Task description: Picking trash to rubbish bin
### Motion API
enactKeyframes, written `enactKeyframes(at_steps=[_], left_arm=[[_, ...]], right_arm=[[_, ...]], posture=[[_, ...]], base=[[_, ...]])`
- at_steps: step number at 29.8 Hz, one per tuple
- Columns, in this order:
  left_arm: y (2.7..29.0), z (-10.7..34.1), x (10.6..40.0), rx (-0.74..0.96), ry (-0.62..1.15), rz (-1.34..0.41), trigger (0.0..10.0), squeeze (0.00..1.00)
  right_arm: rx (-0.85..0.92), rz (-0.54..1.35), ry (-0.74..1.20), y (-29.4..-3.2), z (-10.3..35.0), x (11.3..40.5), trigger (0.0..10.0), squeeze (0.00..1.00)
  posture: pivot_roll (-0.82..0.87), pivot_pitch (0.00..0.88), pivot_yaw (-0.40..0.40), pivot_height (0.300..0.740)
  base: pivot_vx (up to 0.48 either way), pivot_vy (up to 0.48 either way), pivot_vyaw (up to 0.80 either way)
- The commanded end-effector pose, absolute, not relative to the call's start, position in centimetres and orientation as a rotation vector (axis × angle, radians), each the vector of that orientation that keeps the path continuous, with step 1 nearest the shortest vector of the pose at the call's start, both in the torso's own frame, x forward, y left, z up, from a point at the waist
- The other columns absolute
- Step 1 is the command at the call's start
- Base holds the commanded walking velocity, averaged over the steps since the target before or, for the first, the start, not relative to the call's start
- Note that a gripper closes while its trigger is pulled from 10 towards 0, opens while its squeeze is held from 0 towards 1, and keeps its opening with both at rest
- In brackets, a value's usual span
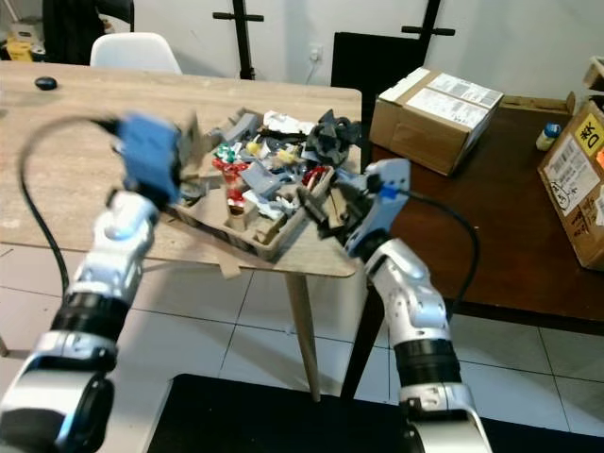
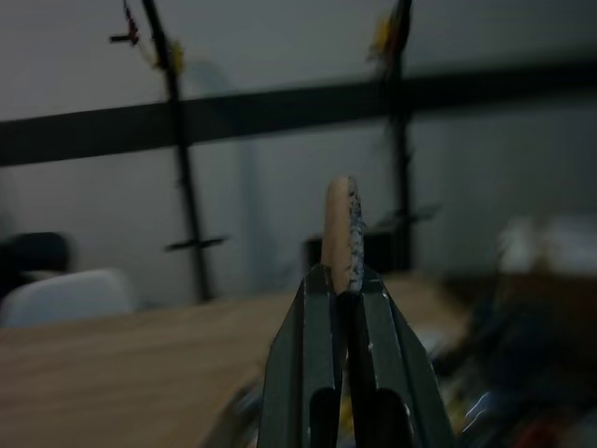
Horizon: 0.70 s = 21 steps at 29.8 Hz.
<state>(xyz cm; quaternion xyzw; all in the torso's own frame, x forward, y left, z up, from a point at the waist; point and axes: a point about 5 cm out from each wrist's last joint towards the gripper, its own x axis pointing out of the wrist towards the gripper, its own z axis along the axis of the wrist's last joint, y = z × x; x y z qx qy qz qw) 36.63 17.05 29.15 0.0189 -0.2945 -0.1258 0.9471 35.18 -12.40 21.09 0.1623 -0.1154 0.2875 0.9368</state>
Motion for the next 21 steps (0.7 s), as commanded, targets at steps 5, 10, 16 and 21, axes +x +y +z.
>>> enactKeyframes(at_steps=[5, 10, 16, 21], left_arm=[[17.7, 29.6, 36.2, -0.355, -0.556, -0.457, 0.0, 0.0], [16.6, 27.3, 35.0, -0.389, -0.35, -0.759, 0.0, 0.0], [16.1, 25.7, 32.8, -0.288, -0.224, -1.01, 0.0, 0.0], [17.0, 25.3, 31.9, -0.257, -0.126, -1.111, 0.0, 0.0]], right_arm=[[0.369, 0.58, -0.247, -13.5, 21.2, 35.1, 10.0, 0.0], [0.426, 0.617, -0.247, -12.9, 21.1, 34.8, 10.0, 1.0], [0.473, 0.653, -0.253, -12.3, 21.2, 34.6, 10.0, 1.0], [0.475, 0.762, -0.279, -11.8, 22.0, 33.8, 10.0, 1.0]], posture=[[0.09, 0.111, 0.0, 0.74], [0.09, 0.111, 0.002, 0.74], [0.09, 0.112, 0.001, 0.74], [0.09, 0.114, 0.001, 0.74]], base=[[0.0, 0.0, 0.0], [0.0, 0.0, 0.0], [0.0, 0.0, 0.0], [0.0, 0.0, 0.0]])
